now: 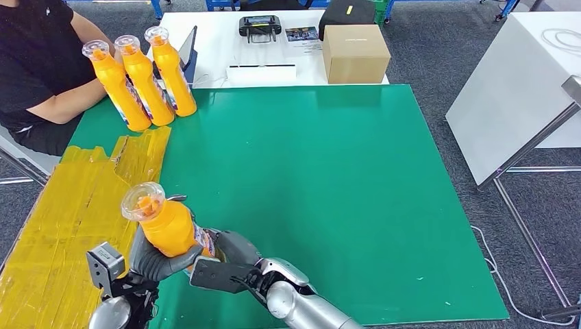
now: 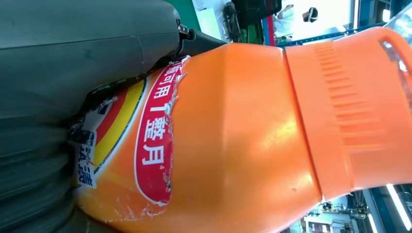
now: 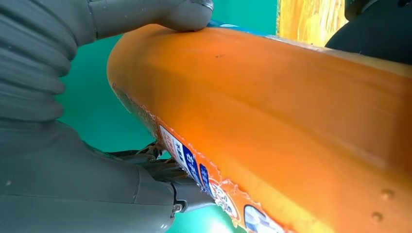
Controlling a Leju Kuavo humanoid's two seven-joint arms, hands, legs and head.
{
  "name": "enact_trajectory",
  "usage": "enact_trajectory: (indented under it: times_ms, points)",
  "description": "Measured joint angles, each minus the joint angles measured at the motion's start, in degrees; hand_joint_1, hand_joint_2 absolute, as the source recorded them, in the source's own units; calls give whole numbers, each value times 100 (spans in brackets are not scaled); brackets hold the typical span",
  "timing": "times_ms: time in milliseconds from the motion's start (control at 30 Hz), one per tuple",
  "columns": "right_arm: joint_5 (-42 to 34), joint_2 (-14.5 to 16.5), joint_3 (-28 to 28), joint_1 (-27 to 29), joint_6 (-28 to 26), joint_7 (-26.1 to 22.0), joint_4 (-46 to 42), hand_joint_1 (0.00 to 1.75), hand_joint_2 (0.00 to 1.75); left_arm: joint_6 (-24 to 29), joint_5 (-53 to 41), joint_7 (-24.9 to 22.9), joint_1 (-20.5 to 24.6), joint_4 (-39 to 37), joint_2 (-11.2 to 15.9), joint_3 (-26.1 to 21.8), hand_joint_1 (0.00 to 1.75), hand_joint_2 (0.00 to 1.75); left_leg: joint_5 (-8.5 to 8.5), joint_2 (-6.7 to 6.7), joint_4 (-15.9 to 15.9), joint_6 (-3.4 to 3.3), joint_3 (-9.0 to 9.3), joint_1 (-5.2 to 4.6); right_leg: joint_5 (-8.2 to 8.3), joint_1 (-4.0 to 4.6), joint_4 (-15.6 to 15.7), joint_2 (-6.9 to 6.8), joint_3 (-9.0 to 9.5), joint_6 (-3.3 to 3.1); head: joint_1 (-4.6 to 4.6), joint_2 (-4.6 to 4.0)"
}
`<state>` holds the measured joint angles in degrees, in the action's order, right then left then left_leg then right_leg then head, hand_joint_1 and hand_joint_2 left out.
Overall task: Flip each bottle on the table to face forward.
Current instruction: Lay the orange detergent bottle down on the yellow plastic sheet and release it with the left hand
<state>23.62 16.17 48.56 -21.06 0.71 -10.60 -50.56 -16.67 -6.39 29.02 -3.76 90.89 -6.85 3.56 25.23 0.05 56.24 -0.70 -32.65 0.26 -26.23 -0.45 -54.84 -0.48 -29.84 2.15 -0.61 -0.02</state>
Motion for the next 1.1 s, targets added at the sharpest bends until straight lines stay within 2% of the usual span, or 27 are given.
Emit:
enact_trajectory:
  times_ms: [200, 233, 267, 333, 367, 400, 467, 733, 800, 867, 1100]
  points:
    - [87, -19, 31, 0, -137, -38, 10, 175, 175, -3, 5, 43, -3, -1, 8, -21, 175, 175, 0, 0, 0, 0, 0, 0, 0, 0, 0, 0, 0, 0, 0, 0]
    - [92, -22, 32, 0, -142, -39, 11, 153, 175, -2, 5, 44, -4, -1, 9, -21, 175, 175, 0, 0, 0, 0, 0, 0, 0, 0, 0, 0, 0, 0, 0, 0]
    - [96, -24, 34, 0, -148, -40, 13, 109, 175, 0, 4, 46, -5, -1, 11, -21, 175, 175, 0, 0, 0, 0, 0, 0, 0, 0, 0, 0, 0, 0, 0, 0]
    - [115, -33, 34, 0, -210, -43, 12, 22, 87, 63, -47, 61, -7, 1, 19, -22, 175, 175, 0, 0, 0, 0, 0, 0, 0, 0, 0, 0, -1, 0, 0, 0]
    - [134, -50, 30, 3, -280, -45, -9, 0, 44, 157, -140, 74, -9, 5, 29, -28, 175, 175, 0, -1, 0, 0, 0, 0, 0, 0, 0, 0, -1, 0, 0, 0]
    - [162, -83, 14, 11, -361, -47, -61, 0, 0, 316, -319, 85, -17, 14, 45, -44, 175, 175, 0, -1, 0, 0, 0, 0, 0, 0, 0, 0, -1, 0, 1, 0]
    - [211, -201, -71, 45, -488, -37, -282, 0, 0, 838, -897, 98, -53, 44, 88, -130, 175, 175, 0, 0, 0, 0, 0, 0, 0, 0, 0, 1, -3, 0, 0, 0]
    - [54, -891, -1058, 421, -338, -176, -1840, 0, 0, 3921, -4149, -133, -136, 96, 300, -1019, 175, 175, 0, 1, 0, 0, -1, 0, 0, -1, 0, 2, -3, 0, -1, 0]
    - [-6, -1052, -1240, 529, -331, -260, -2189, 0, 0, 4495, -4666, -213, -187, 48, 366, -1211, 175, 175, 1, 1, 0, 0, -1, -1, 0, -1, 0, 2, -4, 0, -1, 0]
    - [-39, -1186, -1388, 607, -327, -299, -2460, 0, 0, 4702, -4783, -234, -240, -12, 426, -1368, 175, 175, 2, 2, 0, -1, -2, -1, 0, -1, 1, 4, -6, 0, -1, 0]
    - [-59, -1396, -1555, 740, -324, -317, -2909, 0, 0, 4760, -4852, -253, -298, -143, 503, -1574, 175, 175, 2, 2, 0, 0, -2, 0, 0, 0, 1, 5, -5, 0, 0, 0]
